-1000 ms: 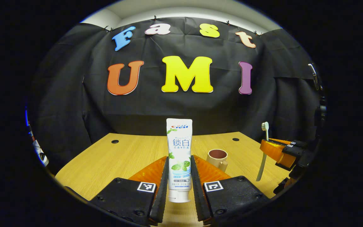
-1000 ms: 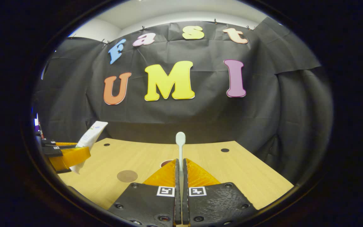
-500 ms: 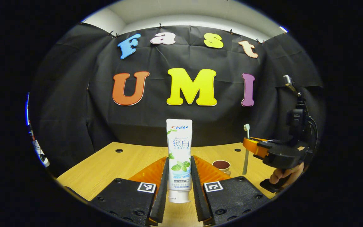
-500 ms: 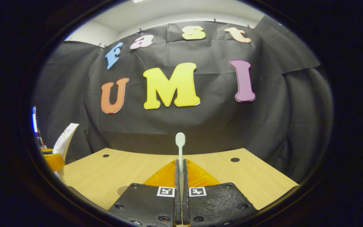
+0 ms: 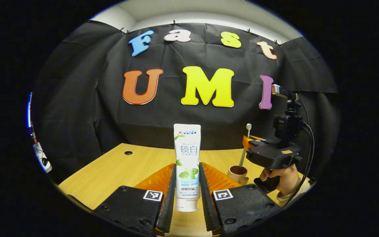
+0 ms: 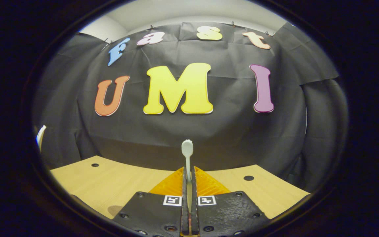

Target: Put the toothbrush and toothpaste on the desktop into the cup, then pick up the cup and place it on the coaster on the desktop.

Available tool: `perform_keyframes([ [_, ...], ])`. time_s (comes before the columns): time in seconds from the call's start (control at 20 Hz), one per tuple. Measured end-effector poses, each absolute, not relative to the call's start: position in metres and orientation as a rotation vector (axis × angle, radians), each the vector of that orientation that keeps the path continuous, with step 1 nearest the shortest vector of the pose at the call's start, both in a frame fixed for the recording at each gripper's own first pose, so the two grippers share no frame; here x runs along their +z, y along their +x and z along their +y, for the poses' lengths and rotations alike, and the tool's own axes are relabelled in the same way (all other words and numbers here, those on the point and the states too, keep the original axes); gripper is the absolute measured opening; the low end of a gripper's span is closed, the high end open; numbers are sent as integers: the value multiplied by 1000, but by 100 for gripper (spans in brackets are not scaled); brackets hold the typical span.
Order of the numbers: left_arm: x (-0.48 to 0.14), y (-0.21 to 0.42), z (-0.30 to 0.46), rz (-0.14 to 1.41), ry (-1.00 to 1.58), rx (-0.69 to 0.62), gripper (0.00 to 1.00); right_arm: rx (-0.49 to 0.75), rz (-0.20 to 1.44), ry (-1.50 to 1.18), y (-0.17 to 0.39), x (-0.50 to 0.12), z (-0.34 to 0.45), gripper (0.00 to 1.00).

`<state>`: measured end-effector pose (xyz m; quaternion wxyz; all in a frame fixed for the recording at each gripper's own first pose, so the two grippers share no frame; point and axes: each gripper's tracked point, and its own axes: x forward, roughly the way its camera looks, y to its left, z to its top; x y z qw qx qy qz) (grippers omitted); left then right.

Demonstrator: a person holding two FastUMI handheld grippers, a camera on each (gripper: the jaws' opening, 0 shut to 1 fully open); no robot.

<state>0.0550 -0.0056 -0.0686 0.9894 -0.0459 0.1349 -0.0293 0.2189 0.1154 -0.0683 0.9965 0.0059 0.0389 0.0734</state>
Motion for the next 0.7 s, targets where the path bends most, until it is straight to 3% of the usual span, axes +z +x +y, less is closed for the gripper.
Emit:
perform_keyframes([
  [0.6,-77,57,-11,295,-110,-86,42,108,116,-30,231,-86,113,6],
  [0.65,-79,57,-12,303,-112,-87,42,116,113,-35,229,-85,115,10],
  [0.7,-81,58,-12,311,-114,-88,42,122,109,-36,229,-83,117,28],
])
